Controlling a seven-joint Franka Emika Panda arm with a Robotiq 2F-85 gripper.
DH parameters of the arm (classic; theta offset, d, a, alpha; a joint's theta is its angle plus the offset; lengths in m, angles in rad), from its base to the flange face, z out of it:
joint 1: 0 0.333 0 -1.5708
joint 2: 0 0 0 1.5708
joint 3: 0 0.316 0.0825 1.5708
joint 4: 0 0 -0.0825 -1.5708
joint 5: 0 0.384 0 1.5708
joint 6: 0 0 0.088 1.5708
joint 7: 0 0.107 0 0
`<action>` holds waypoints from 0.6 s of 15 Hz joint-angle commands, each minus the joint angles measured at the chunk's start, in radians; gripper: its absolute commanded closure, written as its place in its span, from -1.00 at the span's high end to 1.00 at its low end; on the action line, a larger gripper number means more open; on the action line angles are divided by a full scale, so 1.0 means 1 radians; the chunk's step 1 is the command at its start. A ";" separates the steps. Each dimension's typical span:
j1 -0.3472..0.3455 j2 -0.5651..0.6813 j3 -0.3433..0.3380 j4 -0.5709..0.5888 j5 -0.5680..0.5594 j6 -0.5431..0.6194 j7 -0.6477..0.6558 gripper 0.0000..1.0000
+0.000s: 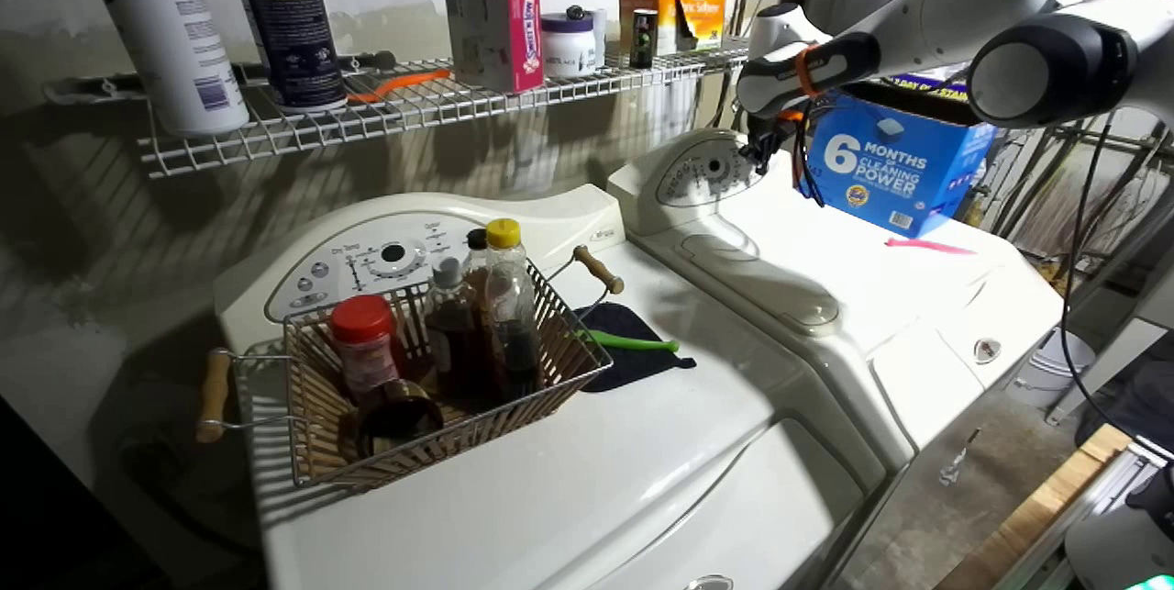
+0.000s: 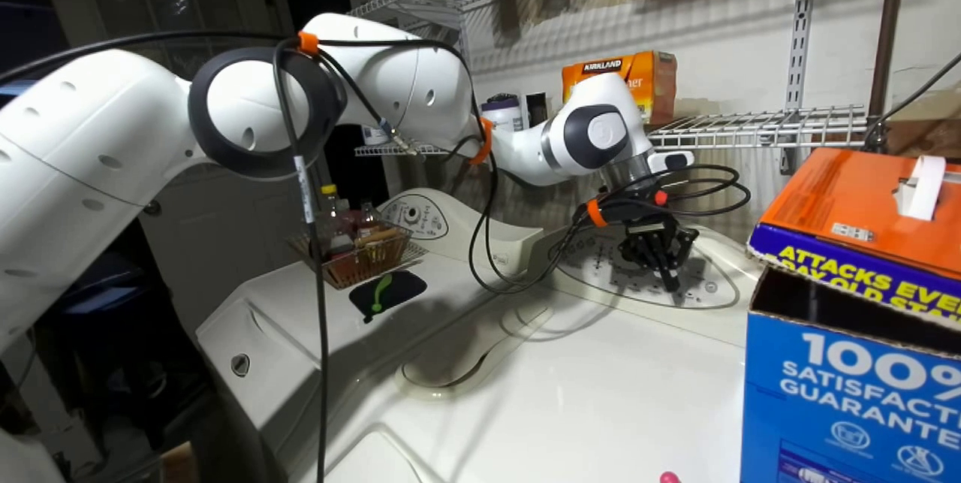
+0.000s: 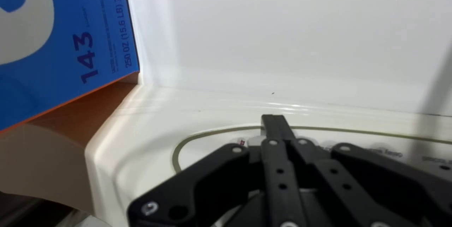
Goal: Press a button on the washing machine
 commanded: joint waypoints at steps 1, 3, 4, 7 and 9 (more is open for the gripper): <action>-0.015 -0.121 0.063 -0.092 0.017 -0.081 -0.061 -0.46; -0.012 -0.196 0.081 -0.157 0.018 -0.089 -0.069 -0.22; -0.016 -0.240 0.095 -0.198 0.027 -0.068 -0.070 -0.06; -0.024 -0.372 0.128 -0.328 0.059 -0.030 -0.069 0.35; -0.027 -0.449 0.139 -0.408 0.084 0.007 -0.051 0.63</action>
